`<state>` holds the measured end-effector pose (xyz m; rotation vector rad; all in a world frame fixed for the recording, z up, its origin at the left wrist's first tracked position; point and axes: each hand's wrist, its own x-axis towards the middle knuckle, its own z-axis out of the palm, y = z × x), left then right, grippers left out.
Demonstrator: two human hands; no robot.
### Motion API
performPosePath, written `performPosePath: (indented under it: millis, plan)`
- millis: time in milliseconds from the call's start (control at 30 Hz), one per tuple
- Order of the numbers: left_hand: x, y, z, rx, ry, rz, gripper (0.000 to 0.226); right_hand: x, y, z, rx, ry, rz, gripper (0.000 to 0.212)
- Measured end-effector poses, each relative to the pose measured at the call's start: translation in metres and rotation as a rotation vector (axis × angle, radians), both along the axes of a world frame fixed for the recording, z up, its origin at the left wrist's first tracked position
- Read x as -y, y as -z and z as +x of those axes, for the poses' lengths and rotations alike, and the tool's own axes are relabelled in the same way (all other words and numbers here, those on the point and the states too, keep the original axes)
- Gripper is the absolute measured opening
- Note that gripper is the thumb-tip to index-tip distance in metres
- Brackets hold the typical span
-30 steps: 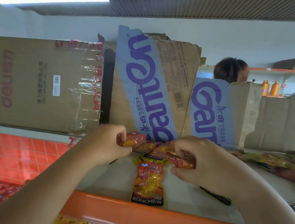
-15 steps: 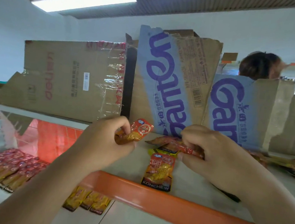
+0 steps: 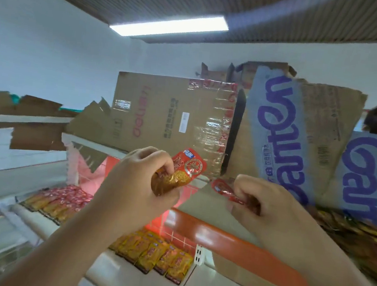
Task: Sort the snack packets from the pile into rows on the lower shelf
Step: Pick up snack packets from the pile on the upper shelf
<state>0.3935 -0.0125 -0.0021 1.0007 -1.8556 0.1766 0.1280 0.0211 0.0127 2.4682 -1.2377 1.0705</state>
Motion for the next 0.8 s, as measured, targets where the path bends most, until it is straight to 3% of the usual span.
performPosePath:
  millis: [200,400,600,800]
  plan:
    - [-0.012,0.017,0.132,-0.050,-0.177,0.030,0.029,0.034,0.018,0.127,0.247,-0.215,0.230,0.042]
    - [-0.025,0.045,0.252,-0.074,-0.337,0.103,0.031,0.060,0.049,0.265,0.386,-0.415,0.293,0.036]
    - [-0.029,0.065,0.327,-0.068,-0.440,0.140,0.032,0.074,0.067,0.348,0.415,-0.535,0.522,0.032]
    - [-0.015,0.088,0.364,-0.065,-0.497,0.143,0.033,0.100,0.094,0.398,0.399,-0.485,0.438,0.044]
